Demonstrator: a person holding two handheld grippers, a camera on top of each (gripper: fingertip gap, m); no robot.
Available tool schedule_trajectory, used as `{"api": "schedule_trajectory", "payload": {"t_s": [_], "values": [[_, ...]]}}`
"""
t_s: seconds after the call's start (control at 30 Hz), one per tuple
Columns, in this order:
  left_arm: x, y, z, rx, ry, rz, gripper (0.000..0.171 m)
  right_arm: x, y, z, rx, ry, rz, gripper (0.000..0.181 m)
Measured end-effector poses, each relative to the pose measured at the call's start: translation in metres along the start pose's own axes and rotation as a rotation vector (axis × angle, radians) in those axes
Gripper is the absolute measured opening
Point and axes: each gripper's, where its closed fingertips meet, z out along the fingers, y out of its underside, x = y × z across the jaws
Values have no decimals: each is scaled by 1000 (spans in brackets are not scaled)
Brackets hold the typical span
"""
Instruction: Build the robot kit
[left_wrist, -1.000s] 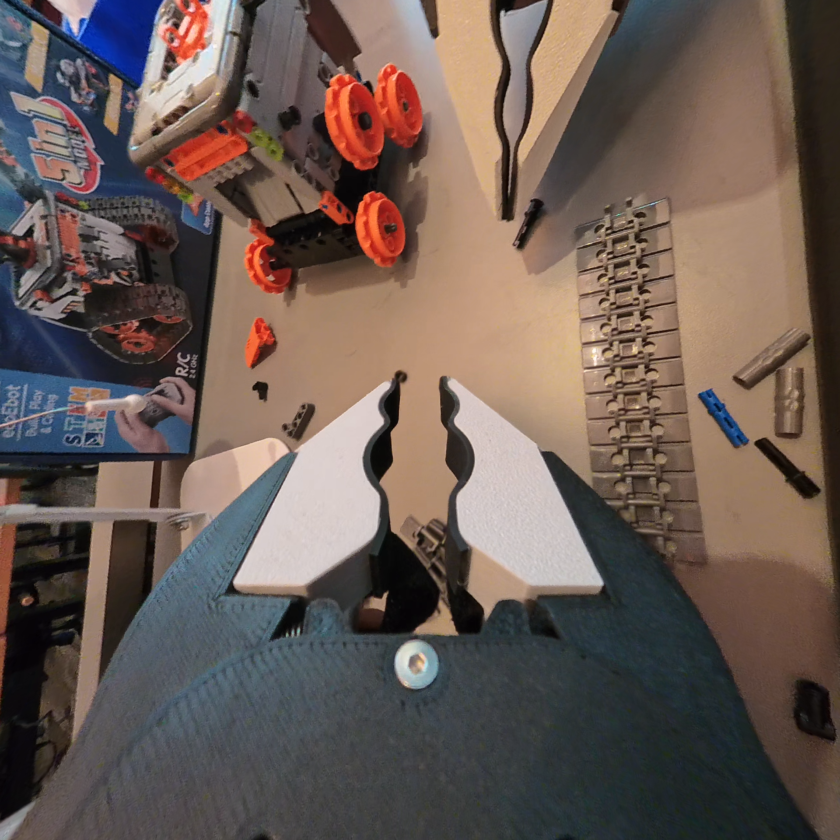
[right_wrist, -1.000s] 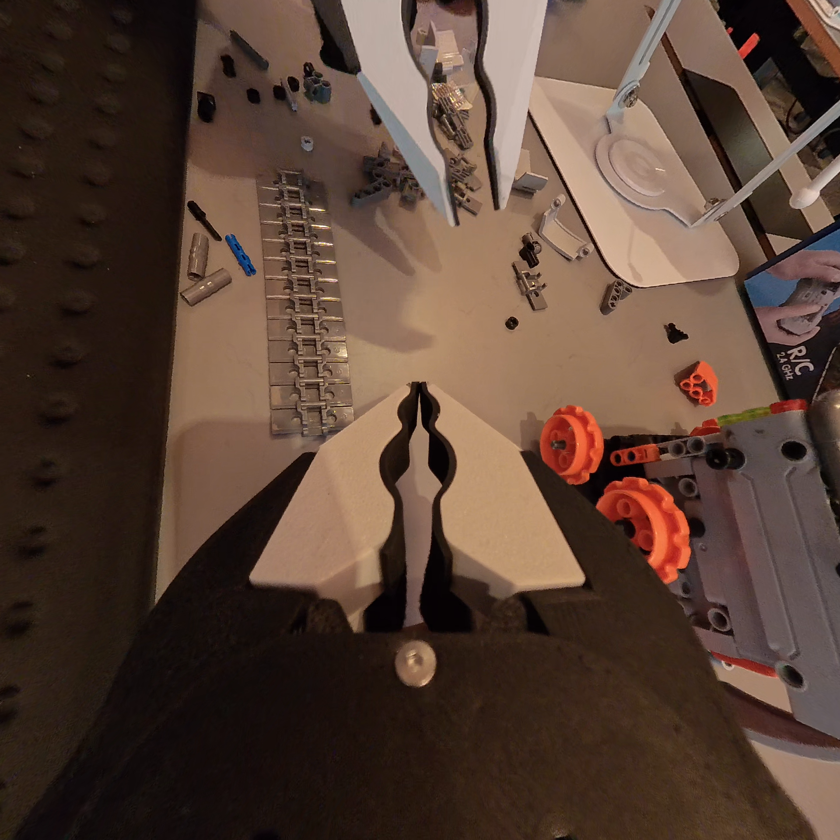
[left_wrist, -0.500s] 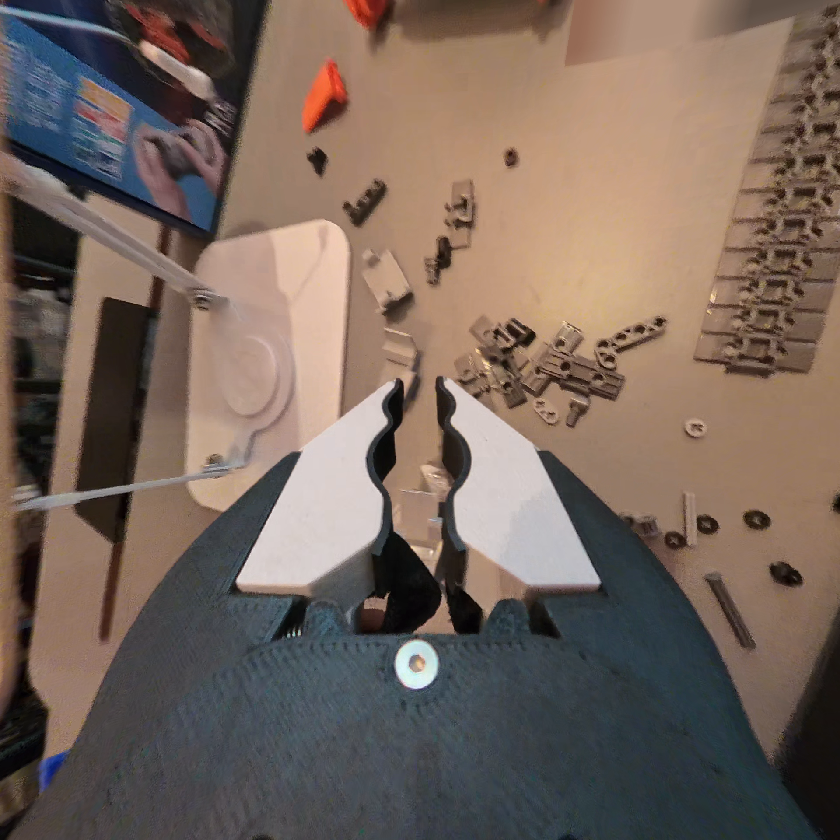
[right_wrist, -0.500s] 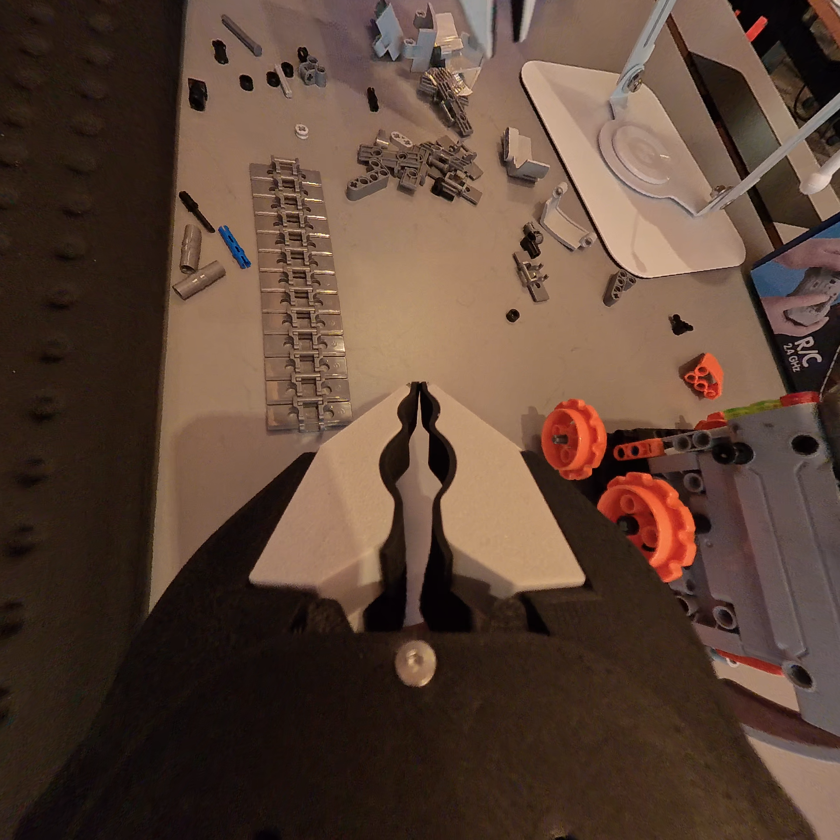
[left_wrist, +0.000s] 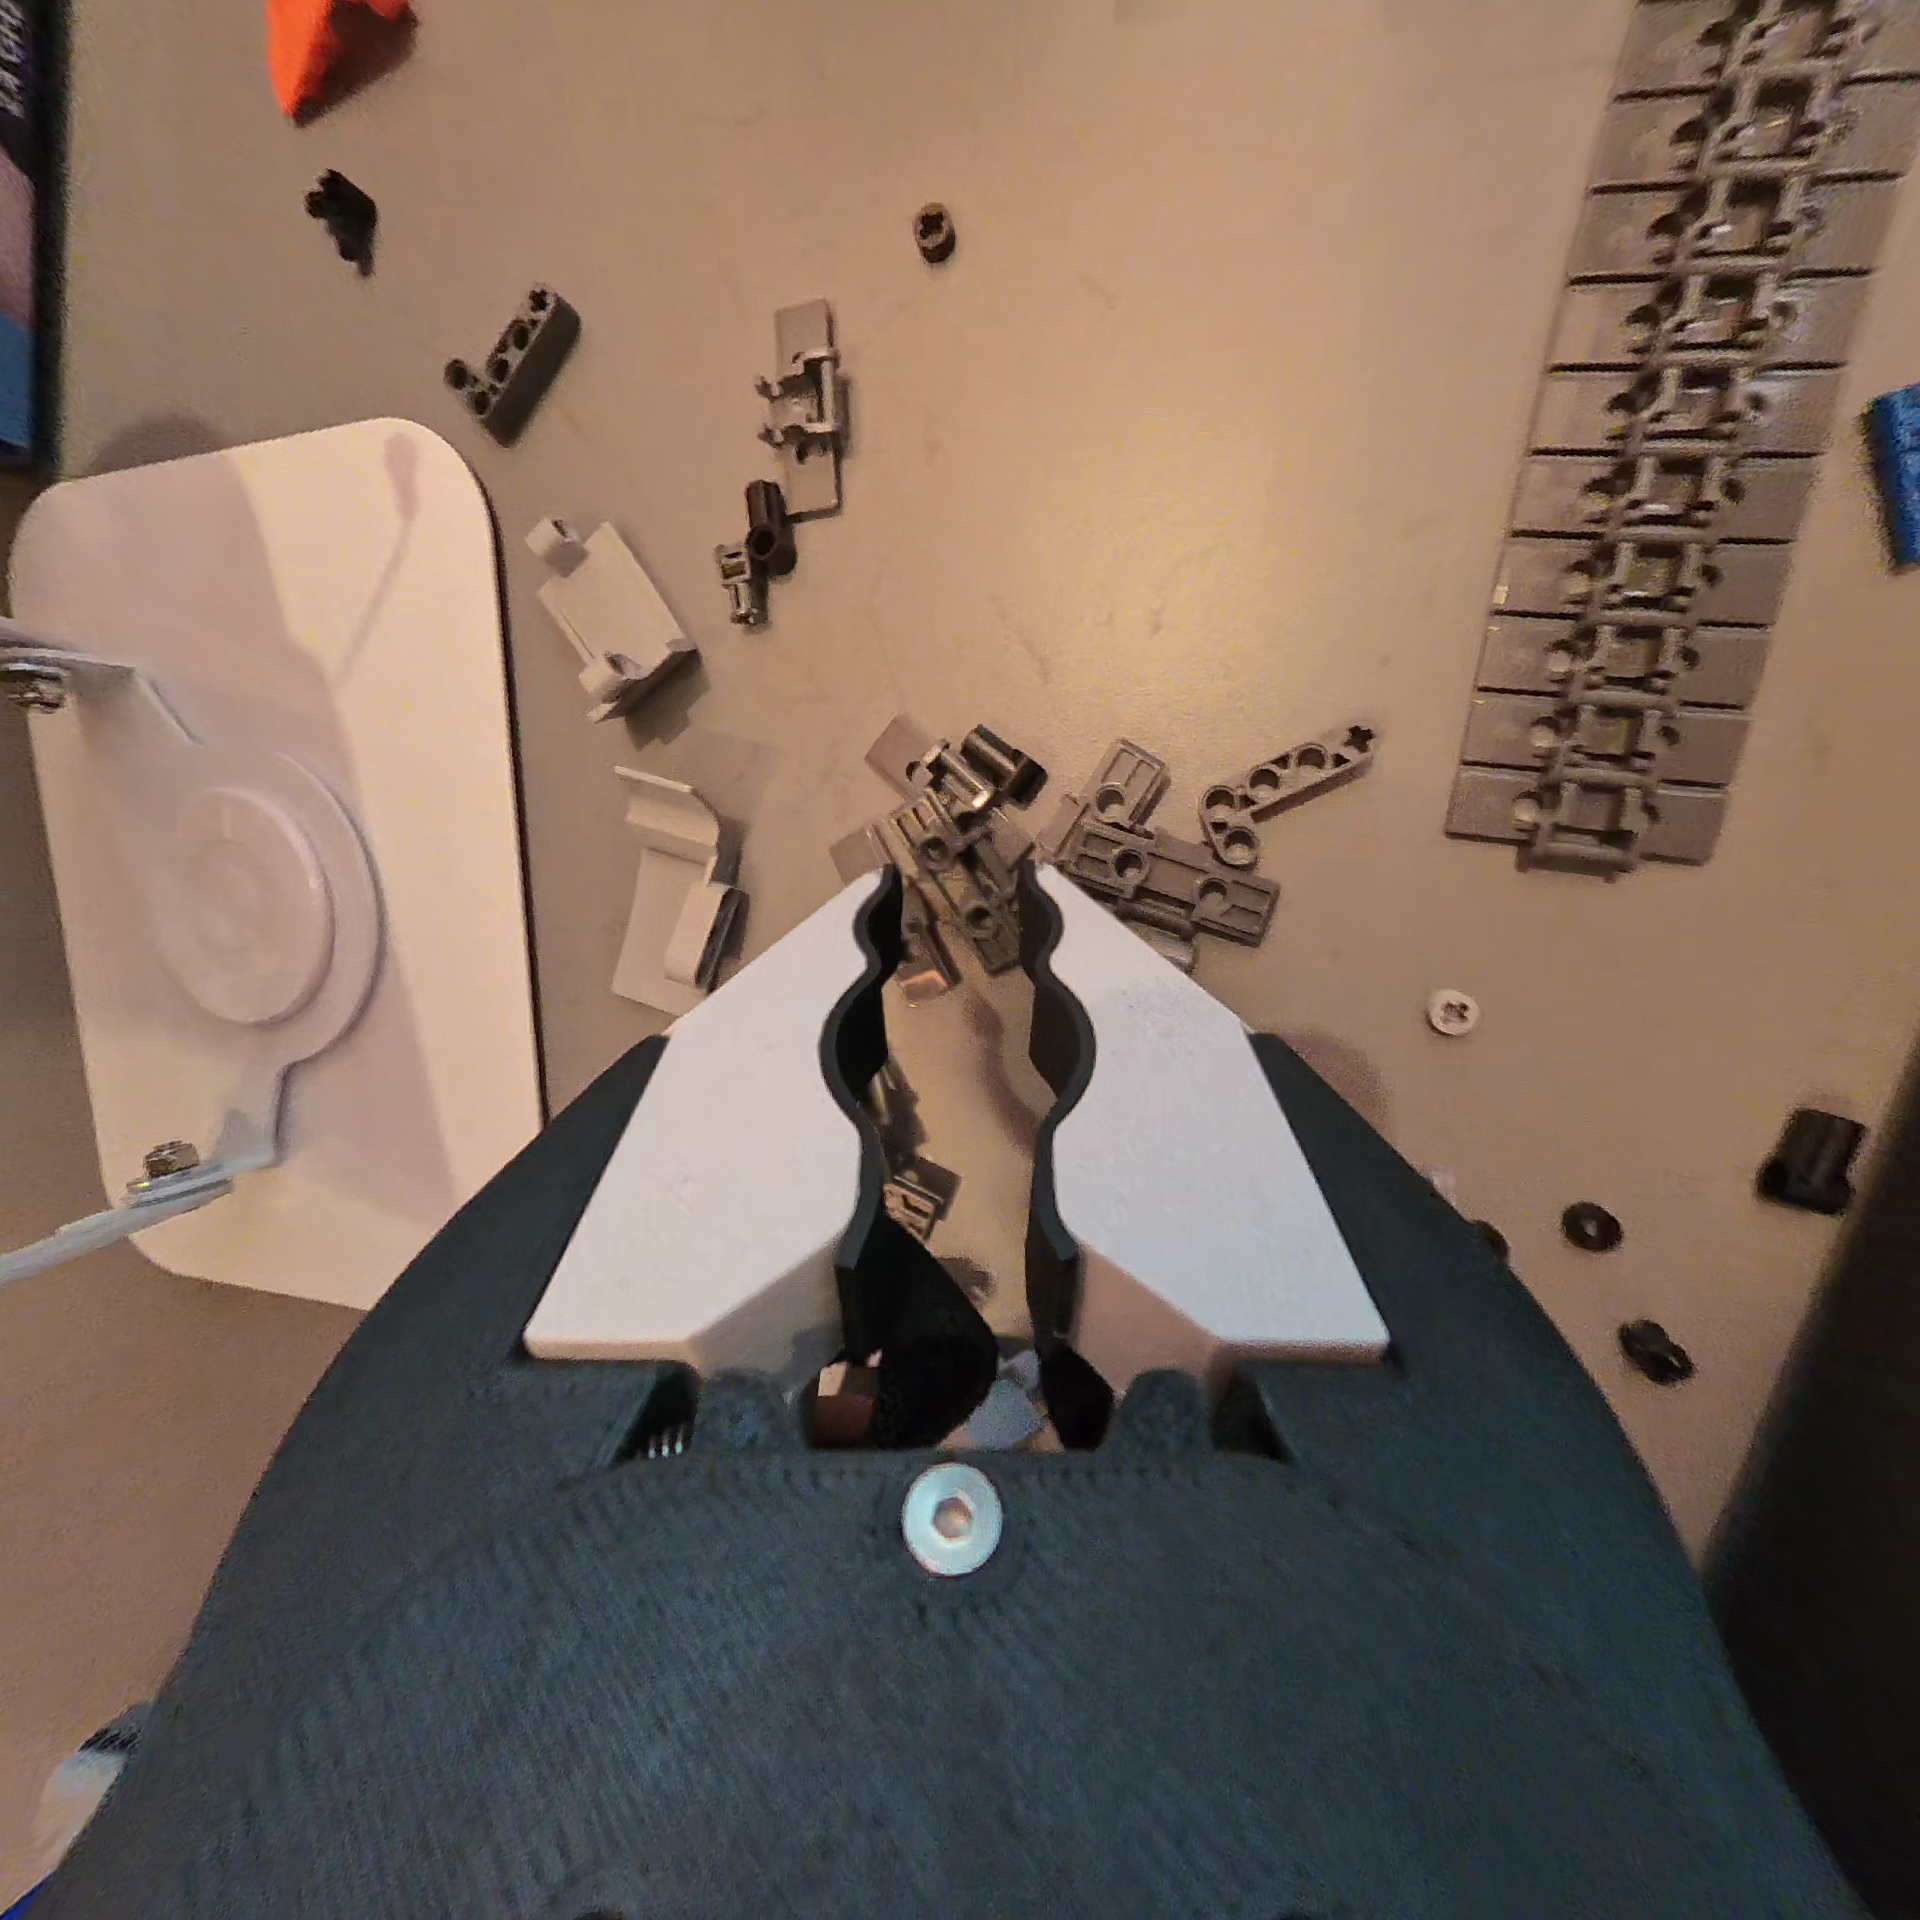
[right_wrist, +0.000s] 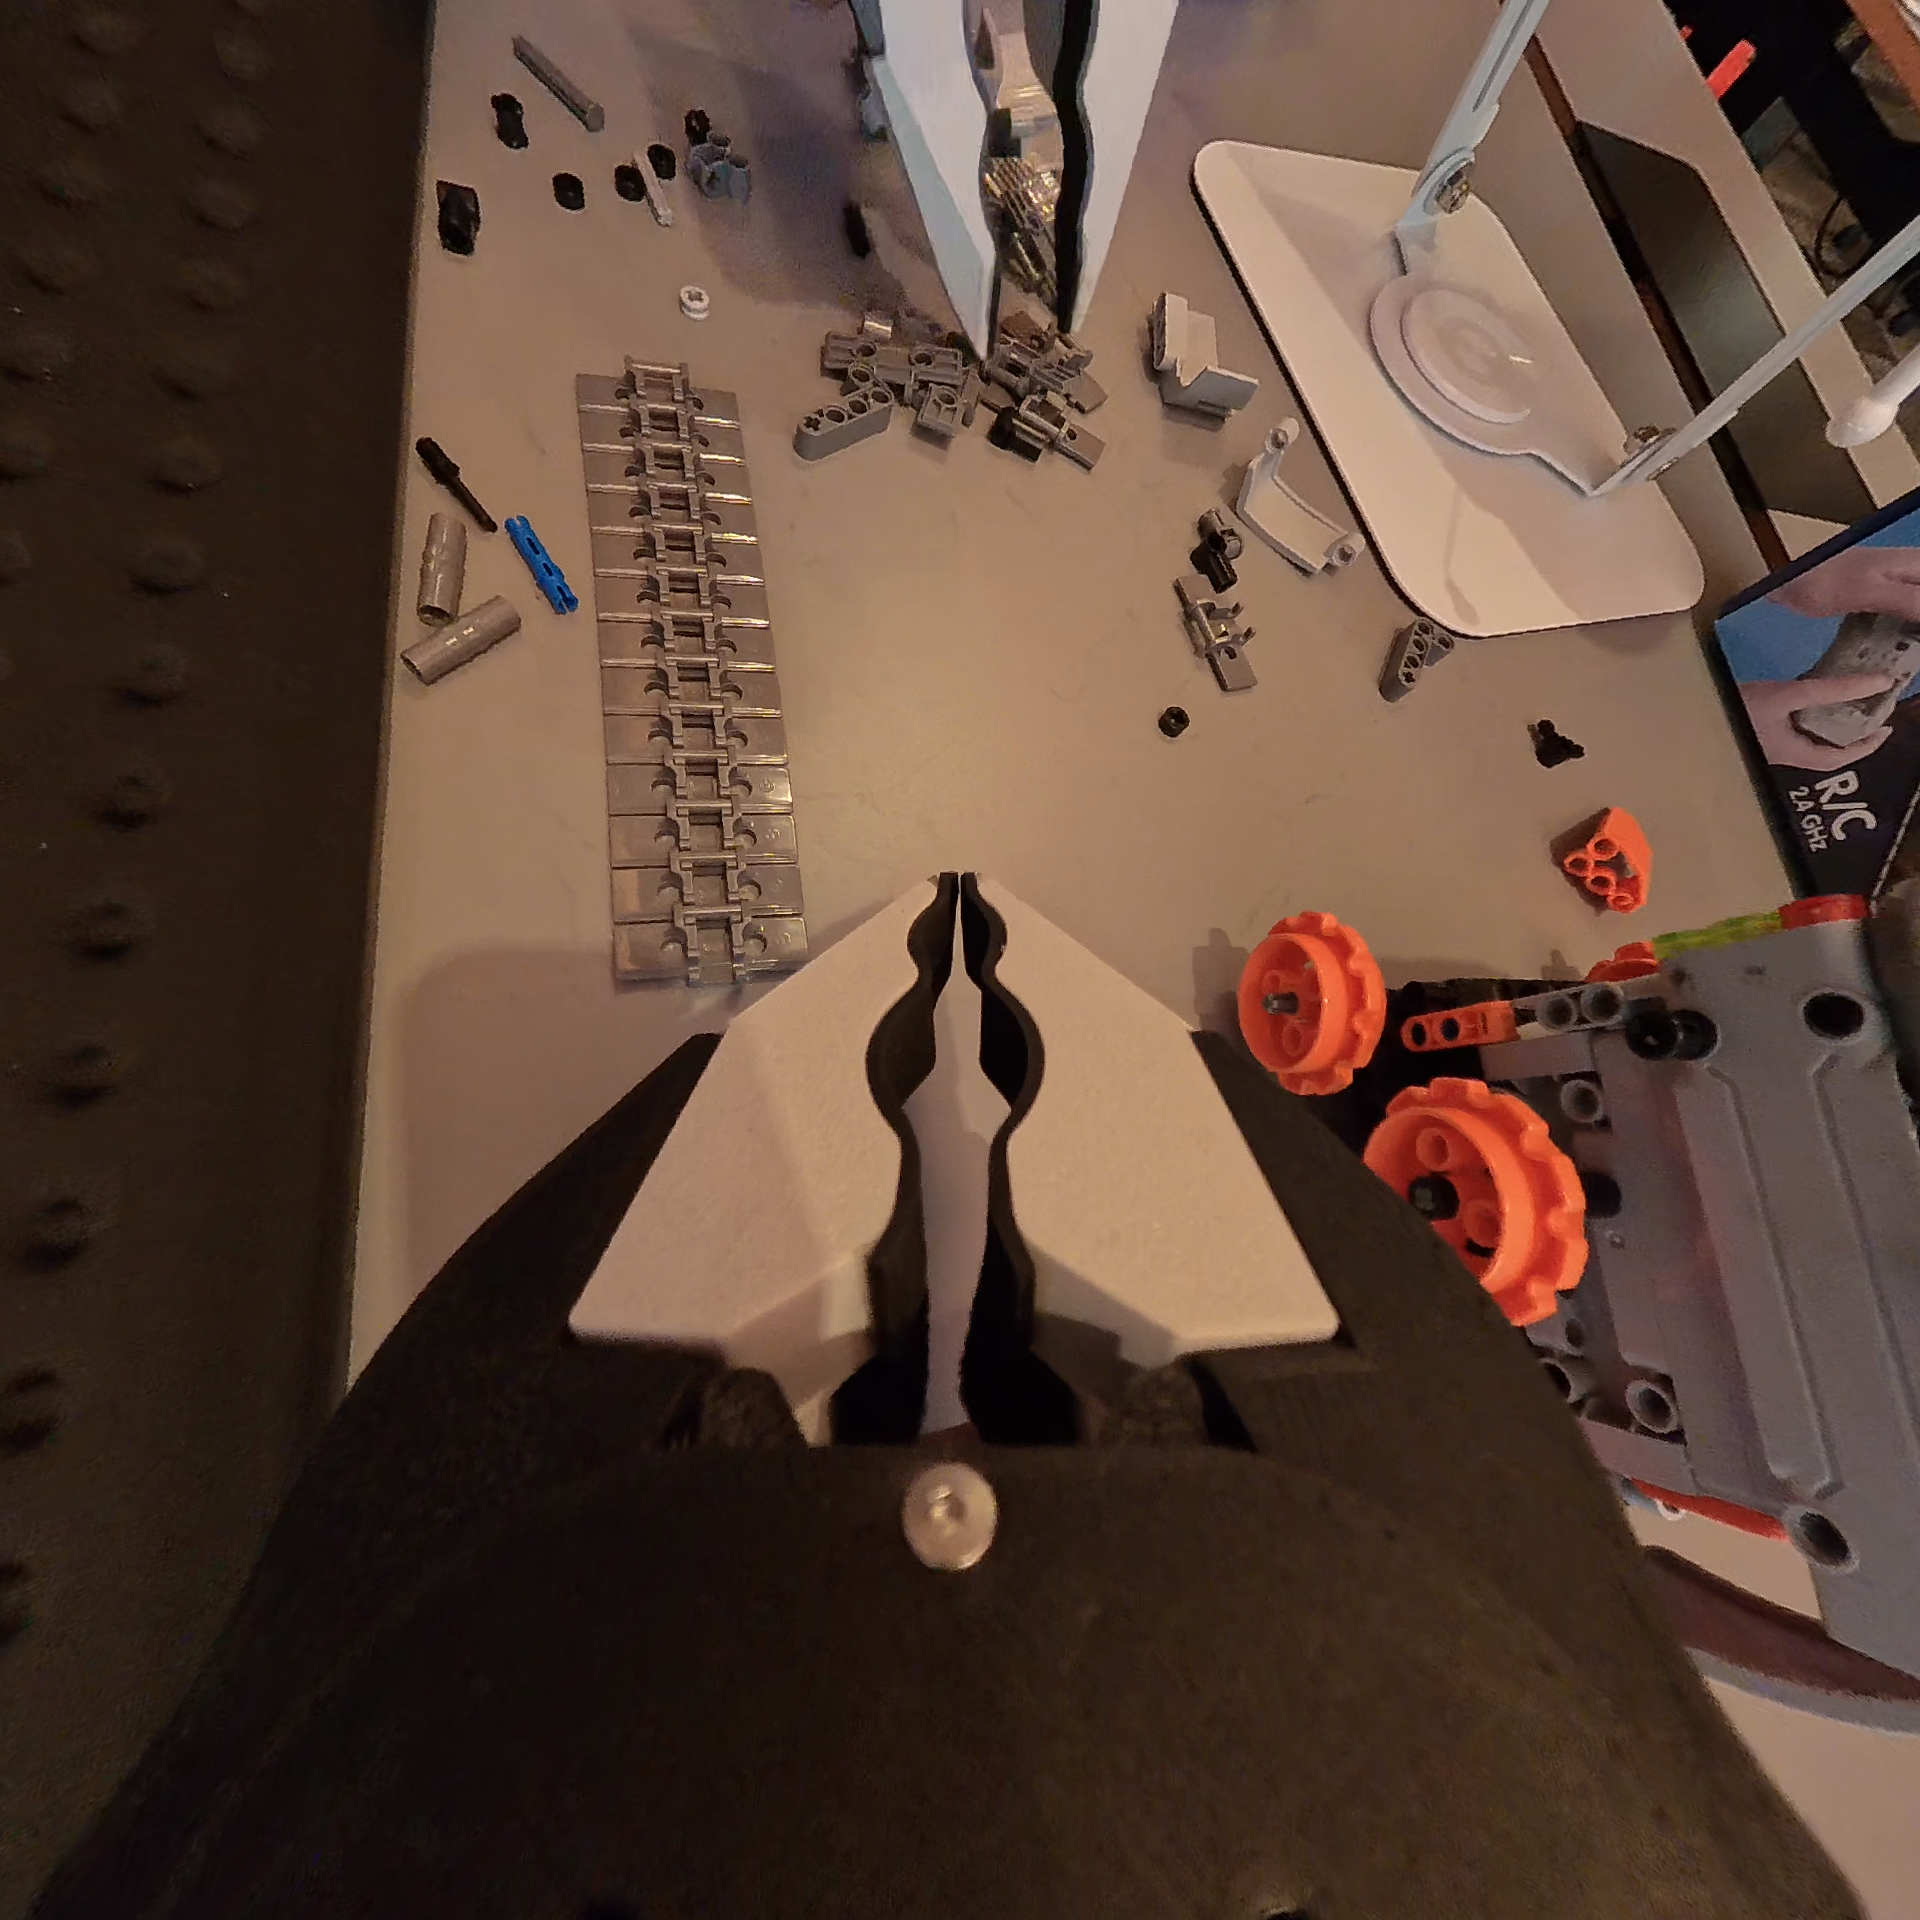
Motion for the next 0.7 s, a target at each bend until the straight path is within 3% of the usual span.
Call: {"api": "schedule_trajectory", "payload": {"t_s": [0.27, 0.47, 0.6, 0.7], "values": [[-6, 2, 9, -10, -6, -61, 15, 0, -1, -1, 6, 0, -3, 0], [-7, -6, 4, 50, 7, -87, 14, 2, -4, -2, 19, 13, -1, 0], [-13, -27, -10, 195, 19, -152, 14, 8, -21, -5, 92, 65, 10, 3], [-13, -62, -32, 419, 96, -240, 14, 13, -55, -11, 243, 132, 28, 7]]}}
